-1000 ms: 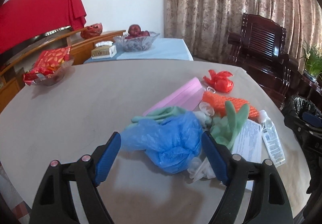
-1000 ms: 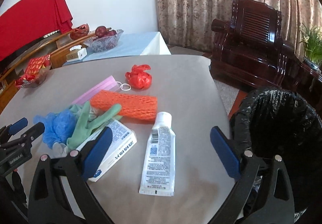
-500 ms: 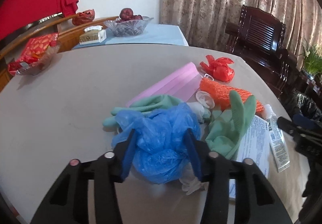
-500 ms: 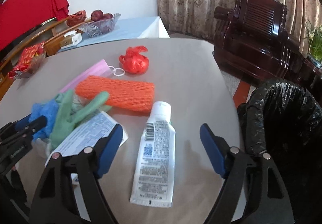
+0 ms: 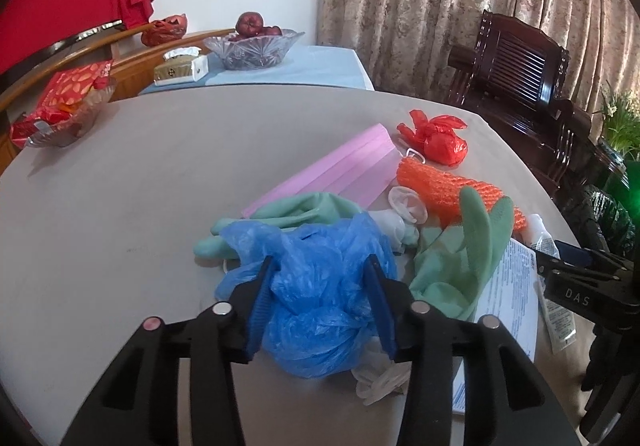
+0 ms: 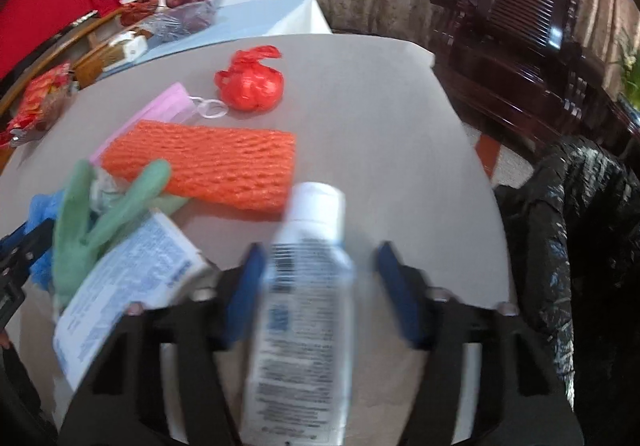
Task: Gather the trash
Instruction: 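Grasp blue plastic bag with left tool while right tool grasps white tube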
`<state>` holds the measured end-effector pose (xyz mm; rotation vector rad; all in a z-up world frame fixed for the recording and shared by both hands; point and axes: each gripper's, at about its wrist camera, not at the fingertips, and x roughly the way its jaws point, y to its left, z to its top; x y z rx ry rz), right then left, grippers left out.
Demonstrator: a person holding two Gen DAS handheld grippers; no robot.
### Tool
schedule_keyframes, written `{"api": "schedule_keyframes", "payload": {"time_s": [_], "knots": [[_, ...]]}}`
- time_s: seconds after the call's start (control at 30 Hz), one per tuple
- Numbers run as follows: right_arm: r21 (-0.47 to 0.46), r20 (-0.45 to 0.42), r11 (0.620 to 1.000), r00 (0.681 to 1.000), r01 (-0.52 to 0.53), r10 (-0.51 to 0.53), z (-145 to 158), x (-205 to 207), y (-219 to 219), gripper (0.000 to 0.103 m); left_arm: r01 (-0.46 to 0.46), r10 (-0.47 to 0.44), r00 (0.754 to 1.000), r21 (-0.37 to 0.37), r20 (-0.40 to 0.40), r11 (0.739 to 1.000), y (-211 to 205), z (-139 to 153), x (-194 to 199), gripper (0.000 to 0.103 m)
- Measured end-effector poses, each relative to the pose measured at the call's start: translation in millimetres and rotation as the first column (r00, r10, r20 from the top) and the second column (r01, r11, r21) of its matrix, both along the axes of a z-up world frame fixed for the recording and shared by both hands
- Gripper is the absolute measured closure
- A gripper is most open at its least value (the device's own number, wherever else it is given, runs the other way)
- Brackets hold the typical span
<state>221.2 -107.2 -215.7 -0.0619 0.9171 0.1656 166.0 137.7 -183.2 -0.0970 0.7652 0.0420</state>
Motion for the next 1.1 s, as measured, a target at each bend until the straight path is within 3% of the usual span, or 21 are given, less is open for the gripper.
{"api": "schedule_keyframes", "payload": {"time_s": [0.23, 0.3, 0.63, 0.77, 0.87, 1.0, 1.1], "knots": [[0.074, 0.006, 0.996, 0.999, -0.042, 0.042, 16.2, -12.7, -2.3, 0.07, -0.005, 0.005, 1.0, -0.022, 0.019, 1.0, 4.9, 10.9, -7.8, 0.083], [0.086, 0.019, 0.995, 0.998, -0.054, 0.052, 23.3, -18.8, -2.3, 0.07, 0.005, -0.005, 0.999, -0.021, 0.035, 1.0, 6.3, 16.4, -13.0, 0.094], [0.143, 0.113, 0.986, 0.991, -0.081, 0.065, 67.0, -54.8, -13.2, 0.071, 0.01, -0.009, 0.995, -0.018, 0.099, 1.0, 5.5, 44.3, -32.4, 0.096], [0.141, 0.125, 0.986, 0.99, -0.087, 0.07, 74.7, -61.1, -15.0, 0.071, 0.018, -0.017, 0.996, -0.012, 0.093, 1.0, 2.1, 43.0, -36.6, 0.096], [0.144, 0.116, 0.986, 0.991, -0.083, 0.067, 71.3, -64.5, -14.6, 0.071, 0.014, -0.014, 0.998, -0.009, 0.054, 1.0, 1.5, 30.8, -36.6, 0.09], [0.141, 0.094, 0.986, 0.993, -0.086, 0.073, 62.9, -67.4, -12.6, 0.071, -0.018, 0.018, 1.0, -0.006, 0.003, 1.0, 4.6, 15.3, -37.0, 0.05], [0.139, 0.08, 0.986, 0.994, -0.088, 0.077, 57.6, -68.6, -10.1, 0.071, -0.024, 0.024, 1.0, -0.006, -0.014, 1.0, 7.6, 6.6, -34.8, 0.047]]}}
